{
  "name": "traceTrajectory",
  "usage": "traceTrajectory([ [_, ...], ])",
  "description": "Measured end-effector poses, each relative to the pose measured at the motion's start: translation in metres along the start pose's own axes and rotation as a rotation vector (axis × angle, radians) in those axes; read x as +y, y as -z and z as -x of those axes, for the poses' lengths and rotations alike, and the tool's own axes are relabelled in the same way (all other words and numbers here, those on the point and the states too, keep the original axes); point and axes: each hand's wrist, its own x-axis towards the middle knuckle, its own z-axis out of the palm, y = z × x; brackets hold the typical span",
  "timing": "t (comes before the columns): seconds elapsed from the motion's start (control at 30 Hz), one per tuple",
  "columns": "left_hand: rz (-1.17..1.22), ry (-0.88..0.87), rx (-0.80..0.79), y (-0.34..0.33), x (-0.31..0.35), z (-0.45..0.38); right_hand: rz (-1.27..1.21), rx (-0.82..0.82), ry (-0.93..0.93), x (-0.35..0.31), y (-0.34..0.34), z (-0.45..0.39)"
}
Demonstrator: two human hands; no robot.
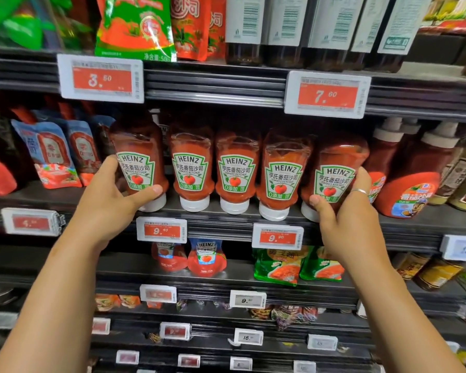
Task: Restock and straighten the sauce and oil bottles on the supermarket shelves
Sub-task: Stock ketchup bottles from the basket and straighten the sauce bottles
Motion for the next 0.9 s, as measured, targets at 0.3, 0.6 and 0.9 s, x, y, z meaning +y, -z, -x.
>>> traceTrajectory([
  [0.3, -0.009, 0.002, -0.003, -0.007, 0.004, 0.003, -0.049, -0.055, 0.044, -0.001, 0.0, 0.0],
  [0.6, -0.07, 0.032, 0.044, -0.007, 0.016, 0.014, -0.129, -0.123, 0.087, 0.008, 0.007, 0.006],
  [0.9, -0.13, 0.051, 0.019, -0.008, 0.014, 0.021, -0.118, -0.163, 0.029, 0.012, 0.015, 0.013],
])
